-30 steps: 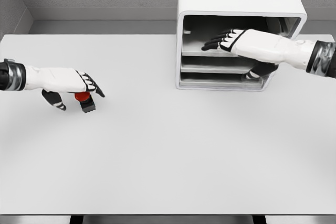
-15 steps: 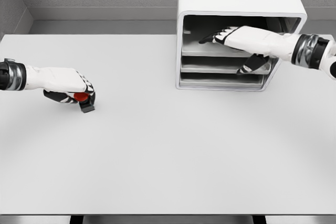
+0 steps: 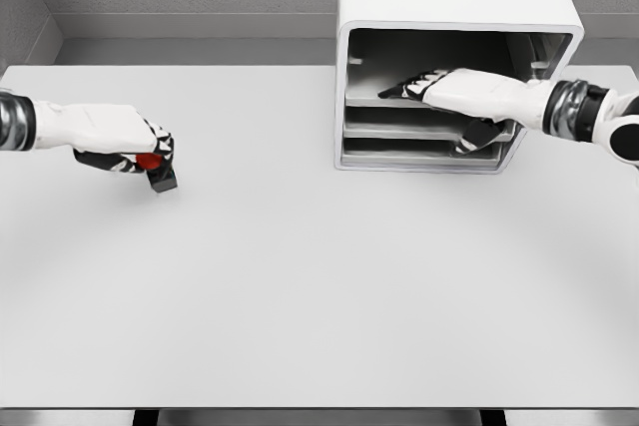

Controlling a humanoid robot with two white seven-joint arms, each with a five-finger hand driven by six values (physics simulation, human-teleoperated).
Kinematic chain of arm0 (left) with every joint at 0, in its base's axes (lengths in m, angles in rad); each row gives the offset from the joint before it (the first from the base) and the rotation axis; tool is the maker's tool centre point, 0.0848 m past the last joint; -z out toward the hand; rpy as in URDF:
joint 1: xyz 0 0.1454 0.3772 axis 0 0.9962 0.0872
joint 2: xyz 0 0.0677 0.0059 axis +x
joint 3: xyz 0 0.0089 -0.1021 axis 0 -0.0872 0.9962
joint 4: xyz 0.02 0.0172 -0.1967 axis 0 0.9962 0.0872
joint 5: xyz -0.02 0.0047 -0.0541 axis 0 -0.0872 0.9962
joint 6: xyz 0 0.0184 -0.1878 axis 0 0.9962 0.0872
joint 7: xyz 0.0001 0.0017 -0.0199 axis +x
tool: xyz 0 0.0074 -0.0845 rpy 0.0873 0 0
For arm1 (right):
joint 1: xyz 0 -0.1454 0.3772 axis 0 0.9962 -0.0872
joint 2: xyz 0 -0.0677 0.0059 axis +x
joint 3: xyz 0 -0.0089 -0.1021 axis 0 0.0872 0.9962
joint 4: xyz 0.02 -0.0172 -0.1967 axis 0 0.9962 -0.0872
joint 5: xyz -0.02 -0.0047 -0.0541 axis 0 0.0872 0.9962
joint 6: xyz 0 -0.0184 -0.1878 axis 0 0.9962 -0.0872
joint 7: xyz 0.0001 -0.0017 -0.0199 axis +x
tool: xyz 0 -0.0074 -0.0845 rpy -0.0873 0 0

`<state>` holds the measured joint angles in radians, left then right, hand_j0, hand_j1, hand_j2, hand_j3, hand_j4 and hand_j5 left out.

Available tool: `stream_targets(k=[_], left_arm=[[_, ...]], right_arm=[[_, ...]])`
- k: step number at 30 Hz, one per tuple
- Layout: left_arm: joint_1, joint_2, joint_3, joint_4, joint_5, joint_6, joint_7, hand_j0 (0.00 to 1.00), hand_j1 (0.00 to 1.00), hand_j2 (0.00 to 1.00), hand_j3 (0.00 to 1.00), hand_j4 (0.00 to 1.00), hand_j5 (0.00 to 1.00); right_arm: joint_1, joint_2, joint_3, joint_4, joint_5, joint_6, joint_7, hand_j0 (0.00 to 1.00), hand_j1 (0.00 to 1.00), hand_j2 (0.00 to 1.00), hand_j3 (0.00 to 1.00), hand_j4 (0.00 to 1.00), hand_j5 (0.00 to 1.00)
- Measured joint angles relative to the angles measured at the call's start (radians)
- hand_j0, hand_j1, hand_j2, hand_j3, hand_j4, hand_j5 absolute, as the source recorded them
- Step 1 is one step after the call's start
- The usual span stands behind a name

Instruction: Slide open multi-storey tabletop storage cabinets and put open load switch and slide close multi-storey tabletop storage cabinets

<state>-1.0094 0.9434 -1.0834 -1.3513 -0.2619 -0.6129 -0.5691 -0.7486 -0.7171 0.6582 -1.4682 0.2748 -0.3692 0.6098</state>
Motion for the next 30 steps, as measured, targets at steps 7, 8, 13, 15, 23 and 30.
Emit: stream_targets(k=[7, 8, 13, 15, 23, 30], left_arm=[[-0.034, 0.035, 0.004, -0.004, 0.027, 0.000, 0.001, 0.36, 0.36, 0.36, 0.36, 0.36, 0.36], [-0.040, 0.037, 0.004, -0.004, 0.028, 0.000, 0.001, 0.36, 0.36, 0.36, 0.36, 0.36, 0.36], [-0.061, 0.041, 0.005, -0.007, 0.048, 0.001, 0.002, 0.36, 0.36, 0.36, 0.36, 0.36, 0.36], [-0.064, 0.042, 0.005, -0.007, 0.054, 0.001, 0.003, 0.36, 0.36, 0.36, 0.36, 0.36, 0.36], [-0.078, 0.041, 0.004, -0.006, 0.060, 0.000, 0.003, 0.36, 0.36, 0.36, 0.36, 0.36, 0.36], [-0.078, 0.041, 0.004, -0.006, 0.060, 0.000, 0.002, 0.36, 0.36, 0.36, 0.36, 0.36, 0.36]], right_arm=[[0.018, -0.049, -0.005, -0.055, -0.003, -0.073, 0.001, 1.00, 1.00, 1.00, 1.00, 1.00, 1.00], [0.026, -0.054, -0.006, -0.063, -0.002, -0.077, 0.001, 1.00, 1.00, 1.00, 1.00, 1.00, 1.00], [0.049, -0.072, -0.014, -0.106, 0.013, -0.075, -0.003, 1.00, 1.00, 1.00, 1.00, 1.00, 1.00], [0.060, -0.086, -0.017, -0.129, 0.005, -0.080, -0.003, 1.00, 1.00, 1.00, 1.00, 1.00, 1.00], [0.098, -0.117, -0.054, -0.178, -0.008, -0.114, 0.001, 1.00, 1.00, 1.00, 1.00, 1.00, 1.00], [0.140, -0.147, -0.091, -0.225, -0.010, -0.138, 0.001, 1.00, 1.00, 1.00, 1.00, 1.00, 1.00]])
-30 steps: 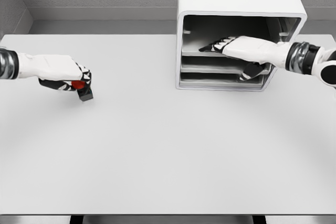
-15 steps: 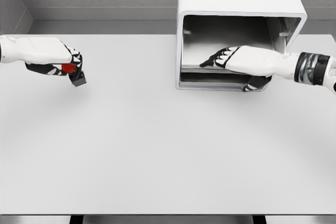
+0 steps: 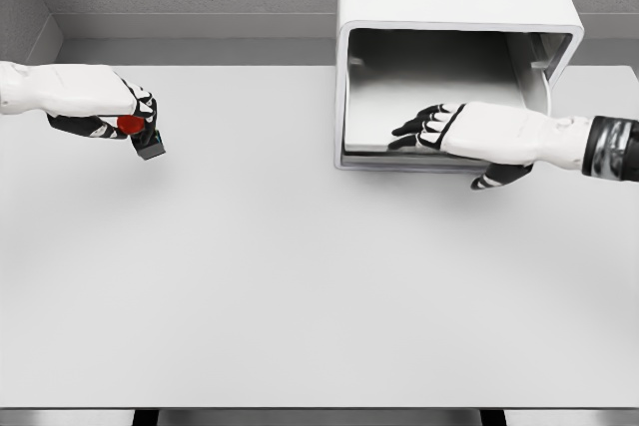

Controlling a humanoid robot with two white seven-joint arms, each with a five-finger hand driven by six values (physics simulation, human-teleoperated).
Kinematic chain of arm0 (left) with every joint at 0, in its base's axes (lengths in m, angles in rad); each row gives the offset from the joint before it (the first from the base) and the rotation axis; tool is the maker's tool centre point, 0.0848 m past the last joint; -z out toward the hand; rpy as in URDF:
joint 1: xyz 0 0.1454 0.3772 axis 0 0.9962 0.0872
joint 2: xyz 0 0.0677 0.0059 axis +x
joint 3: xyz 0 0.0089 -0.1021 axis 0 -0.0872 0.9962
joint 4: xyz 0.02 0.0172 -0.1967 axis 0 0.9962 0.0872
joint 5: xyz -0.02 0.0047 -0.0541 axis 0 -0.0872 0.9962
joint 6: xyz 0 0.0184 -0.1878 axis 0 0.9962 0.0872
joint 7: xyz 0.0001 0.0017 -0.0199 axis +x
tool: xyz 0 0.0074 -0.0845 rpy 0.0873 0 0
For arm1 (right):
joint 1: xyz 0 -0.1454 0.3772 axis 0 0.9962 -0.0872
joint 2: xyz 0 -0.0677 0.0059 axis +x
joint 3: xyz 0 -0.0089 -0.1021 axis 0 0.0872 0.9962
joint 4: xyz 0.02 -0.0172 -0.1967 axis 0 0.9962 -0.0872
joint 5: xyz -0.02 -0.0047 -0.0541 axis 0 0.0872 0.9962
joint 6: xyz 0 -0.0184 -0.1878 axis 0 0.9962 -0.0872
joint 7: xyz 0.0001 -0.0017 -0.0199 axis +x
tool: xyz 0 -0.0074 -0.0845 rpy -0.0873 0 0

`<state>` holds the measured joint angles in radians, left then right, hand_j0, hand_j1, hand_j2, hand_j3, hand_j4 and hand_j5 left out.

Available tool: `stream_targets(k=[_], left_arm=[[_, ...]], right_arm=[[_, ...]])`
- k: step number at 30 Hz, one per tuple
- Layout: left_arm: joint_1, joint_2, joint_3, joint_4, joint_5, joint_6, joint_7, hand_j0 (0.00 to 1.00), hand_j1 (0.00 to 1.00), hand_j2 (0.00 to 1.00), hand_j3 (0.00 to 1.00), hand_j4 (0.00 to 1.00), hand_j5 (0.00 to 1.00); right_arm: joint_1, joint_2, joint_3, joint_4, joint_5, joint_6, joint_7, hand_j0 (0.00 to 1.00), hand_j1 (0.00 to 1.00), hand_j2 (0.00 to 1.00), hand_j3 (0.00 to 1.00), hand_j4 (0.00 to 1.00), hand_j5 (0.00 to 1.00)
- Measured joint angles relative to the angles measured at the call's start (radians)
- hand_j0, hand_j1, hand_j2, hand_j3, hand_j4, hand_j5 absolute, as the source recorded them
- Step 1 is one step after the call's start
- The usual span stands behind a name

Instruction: Slide open multi-storey tabletop storage cabinets and put open load switch and slide close multi-storey tabletop storage cabinets

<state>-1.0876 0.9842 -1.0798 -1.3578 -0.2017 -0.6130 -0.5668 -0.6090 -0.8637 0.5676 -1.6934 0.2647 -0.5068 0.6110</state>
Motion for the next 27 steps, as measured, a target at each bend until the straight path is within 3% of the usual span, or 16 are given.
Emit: stream_targets(k=[13, 25, 27], left_arm=[[-0.008, 0.009, 0.000, 0.000, 0.009, 0.000, 0.000, 0.36, 0.36, 0.36, 0.36, 0.36, 0.36], [-0.060, 0.003, 0.000, -0.003, 0.033, 0.000, 0.001, 0.36, 0.36, 0.36, 0.36, 0.36, 0.36], [-0.066, -0.003, 0.000, -0.021, 0.034, 0.000, 0.000, 0.36, 0.36, 0.36, 0.36, 0.36, 0.36]], right_arm=[[0.071, -0.052, -0.023, -0.052, -0.007, -0.088, -0.003, 1.00, 1.00, 1.00, 1.00, 1.00, 1.00], [0.127, -0.081, -0.184, -0.057, -0.086, -0.107, 0.000, 1.00, 1.00, 1.00, 1.00, 1.00, 1.00], [0.163, -0.099, -0.229, -0.058, -0.129, -0.108, 0.000, 1.00, 1.00, 1.00, 1.00, 1.00, 1.00]])
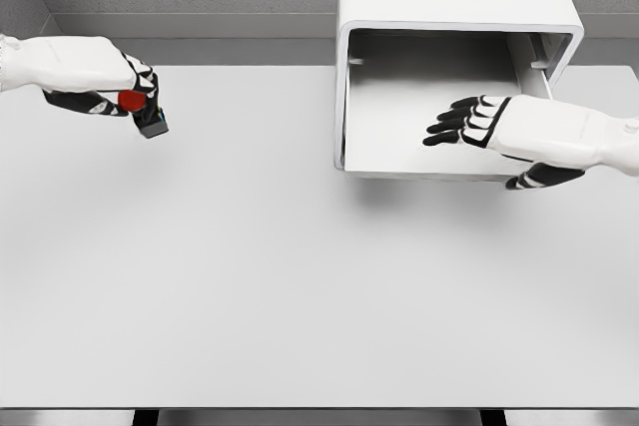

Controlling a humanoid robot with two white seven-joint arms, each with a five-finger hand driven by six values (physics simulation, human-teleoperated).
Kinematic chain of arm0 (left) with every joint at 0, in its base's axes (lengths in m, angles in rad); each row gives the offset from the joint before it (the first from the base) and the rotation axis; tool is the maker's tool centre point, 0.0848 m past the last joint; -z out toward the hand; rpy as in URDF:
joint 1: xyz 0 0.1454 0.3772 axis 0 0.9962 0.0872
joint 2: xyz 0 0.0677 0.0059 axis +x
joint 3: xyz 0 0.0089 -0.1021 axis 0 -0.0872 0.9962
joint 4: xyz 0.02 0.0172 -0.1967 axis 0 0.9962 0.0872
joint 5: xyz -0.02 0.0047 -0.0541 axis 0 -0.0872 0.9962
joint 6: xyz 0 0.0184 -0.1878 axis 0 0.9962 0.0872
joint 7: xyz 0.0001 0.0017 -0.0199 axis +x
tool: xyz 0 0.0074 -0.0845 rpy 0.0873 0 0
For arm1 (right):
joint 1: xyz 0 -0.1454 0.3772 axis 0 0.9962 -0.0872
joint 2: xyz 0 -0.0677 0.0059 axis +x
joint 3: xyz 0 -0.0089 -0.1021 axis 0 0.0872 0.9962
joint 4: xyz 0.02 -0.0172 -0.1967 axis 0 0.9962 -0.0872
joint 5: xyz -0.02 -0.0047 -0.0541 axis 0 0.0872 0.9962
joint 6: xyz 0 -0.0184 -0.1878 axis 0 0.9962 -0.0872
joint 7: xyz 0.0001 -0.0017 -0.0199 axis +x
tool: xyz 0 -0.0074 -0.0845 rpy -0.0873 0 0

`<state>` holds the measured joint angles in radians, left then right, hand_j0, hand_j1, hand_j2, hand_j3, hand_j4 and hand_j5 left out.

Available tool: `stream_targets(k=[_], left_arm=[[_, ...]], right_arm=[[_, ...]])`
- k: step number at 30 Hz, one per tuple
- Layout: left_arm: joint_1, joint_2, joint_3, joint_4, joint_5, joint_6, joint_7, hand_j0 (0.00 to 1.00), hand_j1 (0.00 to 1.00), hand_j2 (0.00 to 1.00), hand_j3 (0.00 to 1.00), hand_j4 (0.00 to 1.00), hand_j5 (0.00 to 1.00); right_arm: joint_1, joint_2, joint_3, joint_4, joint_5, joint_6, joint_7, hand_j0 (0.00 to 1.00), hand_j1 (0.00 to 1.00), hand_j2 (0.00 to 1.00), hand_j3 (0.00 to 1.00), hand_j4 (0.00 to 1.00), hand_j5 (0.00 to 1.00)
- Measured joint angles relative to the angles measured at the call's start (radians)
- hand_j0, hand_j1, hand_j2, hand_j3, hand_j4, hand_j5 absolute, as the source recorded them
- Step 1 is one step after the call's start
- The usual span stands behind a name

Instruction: Slide open multi-storey tabletop storage cabinets and put open load switch and slide close multi-storey tabletop storage cabinets

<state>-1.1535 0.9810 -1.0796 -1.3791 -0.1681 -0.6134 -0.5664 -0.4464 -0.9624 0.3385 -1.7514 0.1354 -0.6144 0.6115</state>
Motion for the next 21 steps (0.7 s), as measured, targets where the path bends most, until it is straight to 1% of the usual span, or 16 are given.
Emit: stream_targets(k=[1, 3, 6, 7, 9, 11, 14, 16, 17, 18, 19, 20, 21], left_arm=[[-0.005, -0.006, 0.000, -0.009, 0.001, 0.000, 0.000, 0.36, 0.36, 0.36, 0.36, 0.36, 0.36], [-0.020, -0.029, 0.000, -0.020, 0.002, 0.000, 0.000, 0.36, 0.36, 0.36, 0.36, 0.36, 0.36], [-0.037, -0.081, 0.000, -0.032, 0.018, 0.000, 0.000, 0.36, 0.36, 0.36, 0.36, 0.36, 0.36], [-0.038, -0.094, 0.000, -0.043, 0.025, 0.000, 0.000, 0.36, 0.36, 0.36, 0.36, 0.36, 0.36], [-0.052, -0.111, 0.000, -0.080, 0.048, 0.000, 0.000, 0.36, 0.36, 0.36, 0.36, 0.36, 0.36], [-0.071, -0.125, 0.000, -0.108, 0.071, 0.000, 0.000, 0.36, 0.36, 0.36, 0.36, 0.36, 0.36], [-0.071, -0.158, 0.000, -0.125, 0.086, 0.000, 0.000, 0.36, 0.36, 0.36, 0.36, 0.36, 0.36], [-0.081, -0.179, 0.000, -0.130, 0.090, -0.001, 0.000, 0.36, 0.36, 0.36, 0.36, 0.36, 0.36], [-0.083, -0.191, 0.000, -0.132, 0.091, -0.001, 0.000, 0.36, 0.36, 0.36, 0.36, 0.36, 0.36], [-0.083, -0.204, 0.000, -0.133, 0.093, -0.001, 0.000, 0.36, 0.36, 0.36, 0.36, 0.36, 0.36], [-0.086, -0.217, 0.000, -0.132, 0.093, -0.001, 0.000, 0.36, 0.36, 0.36, 0.36, 0.36, 0.36], [-0.087, -0.229, 0.000, -0.131, 0.094, -0.001, 0.000, 0.36, 0.36, 0.36, 0.36, 0.36, 0.36], [-0.087, -0.241, 0.000, -0.131, 0.094, -0.001, -0.001, 0.36, 0.36, 0.36, 0.36, 0.36, 0.36]], right_arm=[[0.017, -0.007, -0.030, -0.001, -0.022, 0.000, 0.000, 1.00, 1.00, 1.00, 1.00, 1.00, 1.00], [0.023, -0.017, -0.083, -0.002, -0.060, 0.000, 0.000, 1.00, 1.00, 1.00, 1.00, 1.00, 1.00], [0.071, -0.027, -0.172, -0.004, -0.115, 0.000, 0.000, 1.00, 1.00, 1.00, 1.00, 1.00, 1.00], [0.100, -0.039, -0.203, -0.004, -0.137, 0.000, 0.000, 1.00, 1.00, 1.00, 1.00, 1.00, 1.00], [0.227, -0.056, -0.291, -0.003, -0.173, -0.001, 0.000, 1.00, 1.00, 1.00, 1.00, 1.00, 1.00], [0.324, -0.065, -0.407, -0.002, -0.209, -0.001, 0.000, 1.00, 1.00, 1.00, 1.00, 1.00, 1.00], [0.416, -0.071, -0.572, 0.000, -0.240, -0.001, 0.000, 1.00, 1.00, 1.00, 1.00, 1.00, 1.00], [0.497, -0.071, -0.662, 0.001, -0.249, -0.001, 0.000, 1.00, 1.00, 1.00, 1.00, 1.00, 1.00], [0.552, -0.071, -0.694, 0.002, -0.252, 0.000, 0.000, 1.00, 1.00, 1.00, 1.00, 1.00, 1.00], [0.623, -0.071, -0.716, 0.002, -0.253, -0.001, 0.000, 0.97, 0.97, 0.97, 0.97, 0.97, 0.97], [0.675, -0.072, -0.731, 0.001, -0.254, -0.001, 0.000, 0.87, 0.87, 0.87, 0.87, 0.87, 0.87], [0.727, -0.072, -0.742, 0.001, -0.253, -0.001, 0.000, 0.81, 0.81, 0.81, 0.81, 0.81, 0.81], [0.776, -0.073, -0.751, 0.000, -0.252, -0.001, 0.000, 0.71, 0.71, 0.71, 0.71, 0.71, 0.71]])
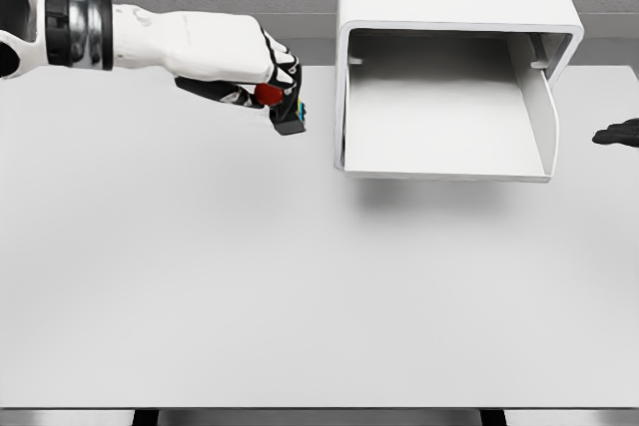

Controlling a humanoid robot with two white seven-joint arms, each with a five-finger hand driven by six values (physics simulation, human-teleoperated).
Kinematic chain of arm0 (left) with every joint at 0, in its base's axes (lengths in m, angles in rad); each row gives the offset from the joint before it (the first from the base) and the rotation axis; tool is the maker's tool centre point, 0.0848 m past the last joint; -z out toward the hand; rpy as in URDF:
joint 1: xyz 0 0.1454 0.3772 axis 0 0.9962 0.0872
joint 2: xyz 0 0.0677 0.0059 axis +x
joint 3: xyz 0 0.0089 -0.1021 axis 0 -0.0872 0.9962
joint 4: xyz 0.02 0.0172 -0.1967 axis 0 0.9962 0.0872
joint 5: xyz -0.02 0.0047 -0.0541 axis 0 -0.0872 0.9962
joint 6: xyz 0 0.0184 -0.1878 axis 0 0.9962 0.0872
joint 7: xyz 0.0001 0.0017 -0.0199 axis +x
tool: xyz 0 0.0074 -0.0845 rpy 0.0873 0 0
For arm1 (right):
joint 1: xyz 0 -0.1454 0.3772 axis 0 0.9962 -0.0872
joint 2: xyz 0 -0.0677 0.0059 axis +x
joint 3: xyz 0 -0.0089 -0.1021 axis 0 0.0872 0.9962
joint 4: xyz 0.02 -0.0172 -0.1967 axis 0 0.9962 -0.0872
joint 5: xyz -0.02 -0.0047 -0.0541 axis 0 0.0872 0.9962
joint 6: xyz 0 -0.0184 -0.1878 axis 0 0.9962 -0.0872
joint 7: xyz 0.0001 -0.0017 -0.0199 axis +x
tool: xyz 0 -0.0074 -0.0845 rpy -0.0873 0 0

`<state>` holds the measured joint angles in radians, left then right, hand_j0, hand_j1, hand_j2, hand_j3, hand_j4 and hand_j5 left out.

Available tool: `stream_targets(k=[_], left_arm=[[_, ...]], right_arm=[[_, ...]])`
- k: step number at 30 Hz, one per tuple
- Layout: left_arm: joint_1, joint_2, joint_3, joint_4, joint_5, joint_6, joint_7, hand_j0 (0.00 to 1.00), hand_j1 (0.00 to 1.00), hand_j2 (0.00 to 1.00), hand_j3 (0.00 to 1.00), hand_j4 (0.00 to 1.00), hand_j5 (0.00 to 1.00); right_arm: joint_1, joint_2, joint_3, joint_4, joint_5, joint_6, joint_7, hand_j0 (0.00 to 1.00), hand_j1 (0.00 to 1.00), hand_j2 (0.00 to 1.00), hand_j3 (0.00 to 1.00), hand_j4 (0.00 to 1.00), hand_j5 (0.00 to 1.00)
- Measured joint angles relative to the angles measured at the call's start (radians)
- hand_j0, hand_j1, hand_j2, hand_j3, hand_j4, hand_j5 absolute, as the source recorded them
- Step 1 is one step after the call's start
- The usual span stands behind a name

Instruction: Slide open multi-storey tabletop storage cabinets and put open load switch and slide close multi-storey tabletop storage cabinets

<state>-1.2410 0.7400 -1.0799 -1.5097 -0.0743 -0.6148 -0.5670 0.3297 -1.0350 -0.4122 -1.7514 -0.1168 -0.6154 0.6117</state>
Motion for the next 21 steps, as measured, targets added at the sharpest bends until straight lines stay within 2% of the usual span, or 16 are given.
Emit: stream_targets(k=[2, 3, 6, 9, 13, 16, 21], left_arm=[[-0.011, -0.032, -0.001, 0.001, 0.000, 0.000, -0.001, 0.36, 0.36, 0.36, 0.36, 0.36, 0.36], [-0.026, -0.048, -0.002, 0.001, 0.000, 0.000, -0.001, 0.36, 0.36, 0.36, 0.36, 0.36, 0.36], [-0.048, -0.078, -0.004, -0.002, 0.013, 0.000, 0.000, 0.36, 0.36, 0.36, 0.36, 0.36, 0.36], [-0.066, -0.080, -0.005, -0.013, 0.038, 0.000, 0.001, 0.36, 0.36, 0.36, 0.36, 0.36, 0.36], [-0.075, -0.093, -0.005, -0.029, 0.056, 0.001, 0.002, 0.36, 0.36, 0.36, 0.36, 0.36, 0.36], [-0.080, -0.131, -0.005, -0.028, 0.057, 0.001, -0.003, 0.36, 0.36, 0.36, 0.36, 0.36, 0.36], [-0.081, -0.202, -0.005, 0.040, 0.053, 0.001, -0.009, 0.37, 0.37, 0.37, 0.37, 0.37, 0.37]], right_arm=[[0.052, 0.000, -0.012, 0.000, 0.003, 0.000, 0.000, 0.63, 0.63, 0.63, 0.63, 0.63, 0.63], [0.095, 0.000, -0.016, 0.000, 0.006, 0.000, 0.000, 0.56, 0.56, 0.56, 0.56, 0.56, 0.56], [0.137, -0.002, -0.009, -0.003, 0.032, 0.001, 0.000, 0.54, 0.54, 0.54, 0.54, 0.54, 0.54], [0.115, -0.038, 0.048, -0.005, 0.061, 0.002, 0.000, 0.54, 0.54, 0.54, 0.54, 0.54, 0.54], [-0.012, -0.061, 0.154, -0.006, 0.080, 0.003, -0.001, 0.53, 0.53, 0.53, 0.53, 0.53, 0.53], [-0.046, -0.067, 0.219, -0.006, 0.091, 0.002, -0.001, 0.53, 0.53, 0.53, 0.53, 0.53, 0.53], [-0.084, -0.070, 0.288, -0.006, 0.096, 0.002, -0.001, 0.54, 0.54, 0.54, 0.54, 0.54, 0.54]])
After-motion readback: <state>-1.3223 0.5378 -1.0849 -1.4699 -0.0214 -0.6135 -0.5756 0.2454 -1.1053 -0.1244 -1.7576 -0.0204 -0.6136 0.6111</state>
